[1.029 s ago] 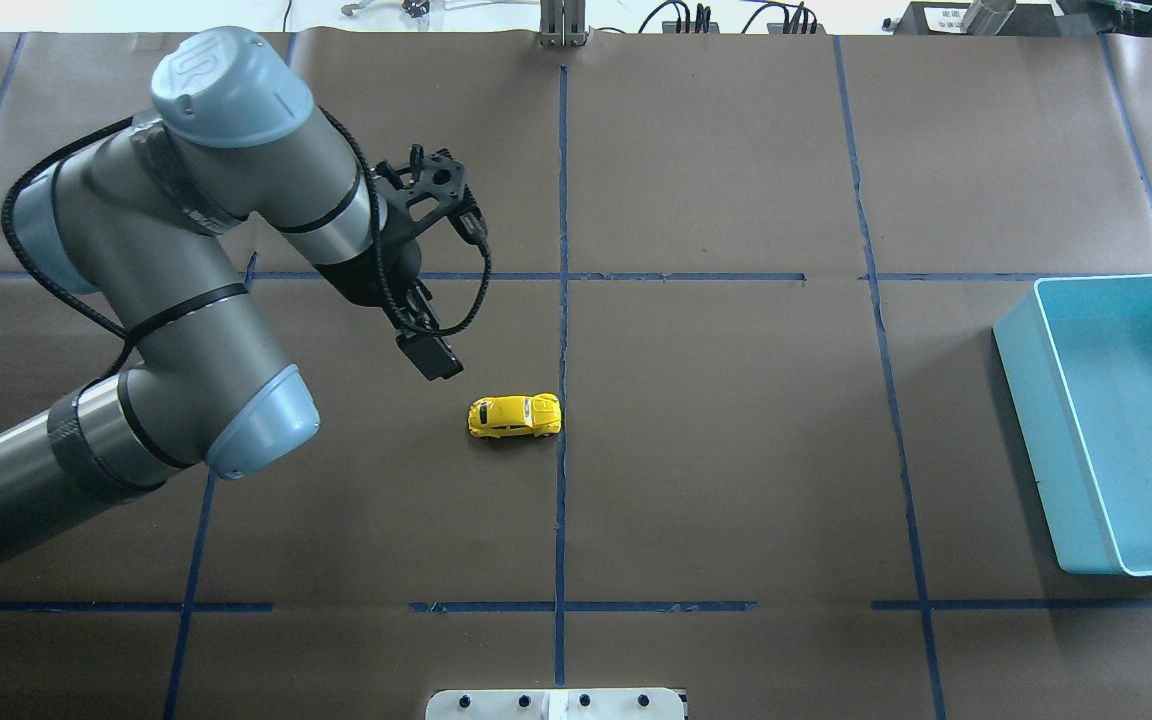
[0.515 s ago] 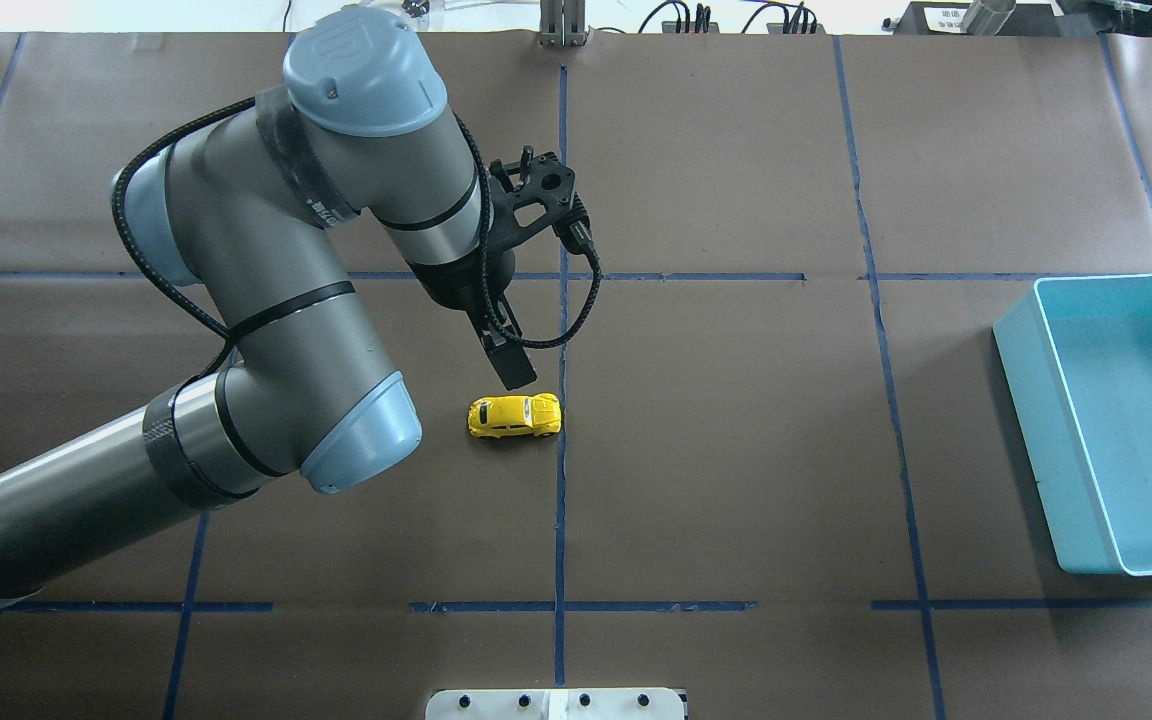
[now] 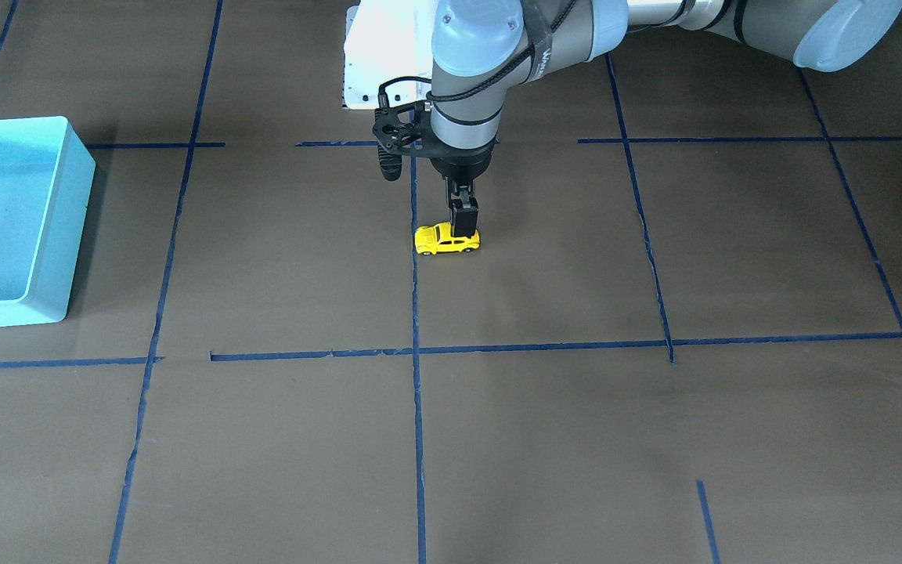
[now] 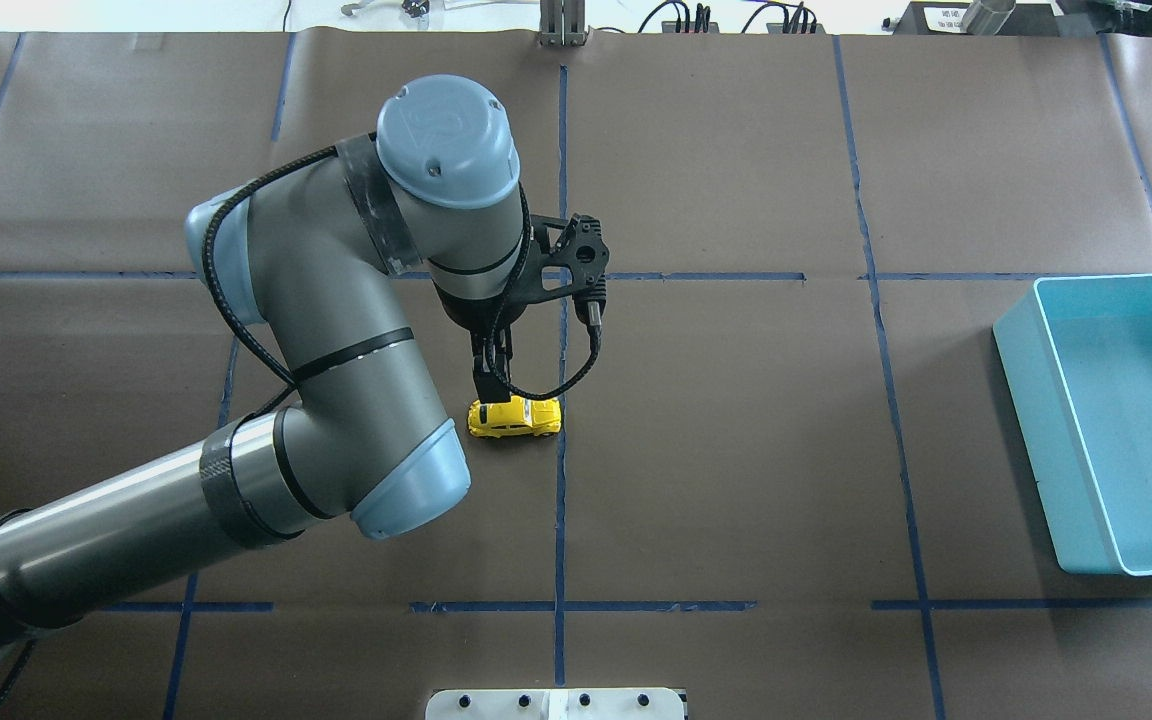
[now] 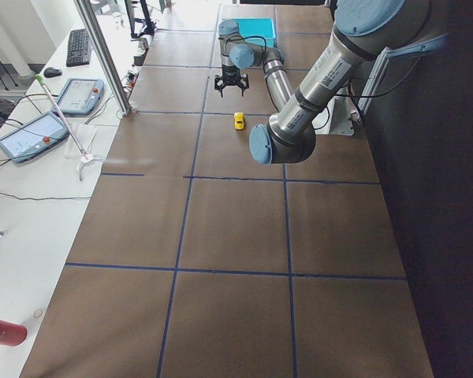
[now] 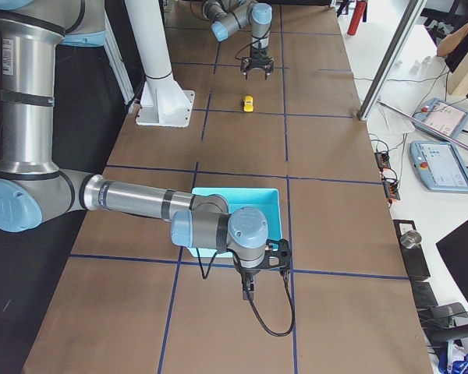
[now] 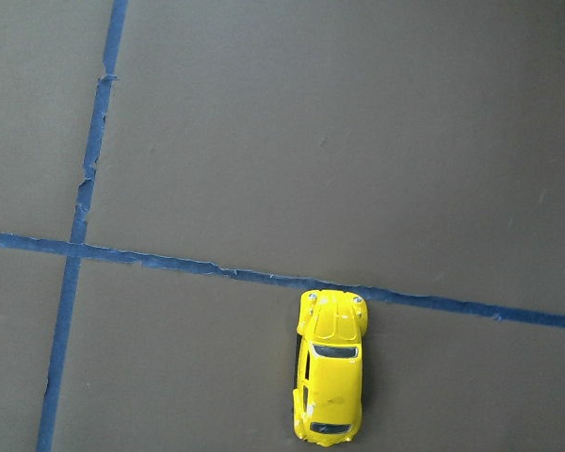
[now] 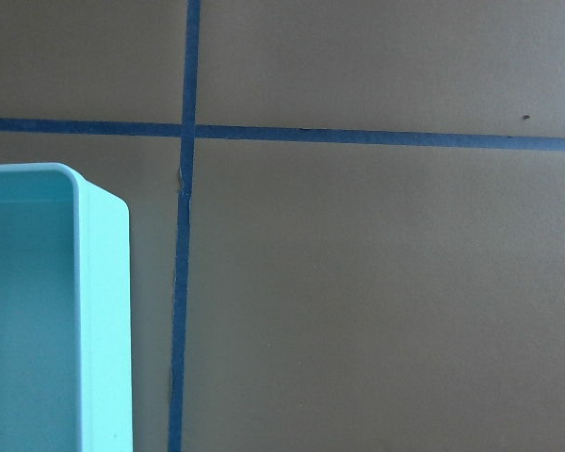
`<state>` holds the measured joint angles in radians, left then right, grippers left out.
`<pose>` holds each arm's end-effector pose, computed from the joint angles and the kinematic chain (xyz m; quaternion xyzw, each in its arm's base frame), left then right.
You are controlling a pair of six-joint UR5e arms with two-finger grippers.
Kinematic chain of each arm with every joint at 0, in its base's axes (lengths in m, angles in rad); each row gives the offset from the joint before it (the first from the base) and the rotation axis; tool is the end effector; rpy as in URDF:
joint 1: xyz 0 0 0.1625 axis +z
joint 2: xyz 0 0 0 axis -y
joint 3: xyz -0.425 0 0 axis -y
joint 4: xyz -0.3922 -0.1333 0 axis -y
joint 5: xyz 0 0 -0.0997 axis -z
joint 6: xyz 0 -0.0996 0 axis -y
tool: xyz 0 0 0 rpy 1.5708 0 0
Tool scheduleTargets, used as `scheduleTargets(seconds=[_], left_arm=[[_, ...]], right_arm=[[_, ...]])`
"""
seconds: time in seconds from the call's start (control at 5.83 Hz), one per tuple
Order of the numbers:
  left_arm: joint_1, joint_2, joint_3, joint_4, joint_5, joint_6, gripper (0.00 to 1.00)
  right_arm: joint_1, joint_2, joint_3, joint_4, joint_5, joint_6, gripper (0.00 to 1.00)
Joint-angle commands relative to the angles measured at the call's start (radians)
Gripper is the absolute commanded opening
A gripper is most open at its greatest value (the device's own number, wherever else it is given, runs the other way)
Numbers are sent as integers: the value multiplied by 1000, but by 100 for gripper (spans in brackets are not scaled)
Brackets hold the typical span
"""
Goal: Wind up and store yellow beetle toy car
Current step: 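Move the left gripper over the yellow beetle car and lower it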
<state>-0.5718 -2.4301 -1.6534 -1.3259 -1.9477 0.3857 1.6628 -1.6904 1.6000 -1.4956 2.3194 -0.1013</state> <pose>0.5267 -0.4538 0.1299 0.2666 0.2691 0.6386 0.6698 0.1055 -0.4306 0.6943 0.0282 -0.3646 -0.0015 0.9307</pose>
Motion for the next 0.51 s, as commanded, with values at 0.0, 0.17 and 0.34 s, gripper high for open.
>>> scheduleTargets(seconds=[0.0,0.17,0.34], left_arm=[[49,-4,65,-1,90,19,100],[55,-29,137,-48,92,15,100],[61,-53,197,-93,110,13,100]], right_arm=[[0,0,0,0,0,0,100],[0,0,-2,0,0,2,100],[0,0,-5,0,0,2,100]])
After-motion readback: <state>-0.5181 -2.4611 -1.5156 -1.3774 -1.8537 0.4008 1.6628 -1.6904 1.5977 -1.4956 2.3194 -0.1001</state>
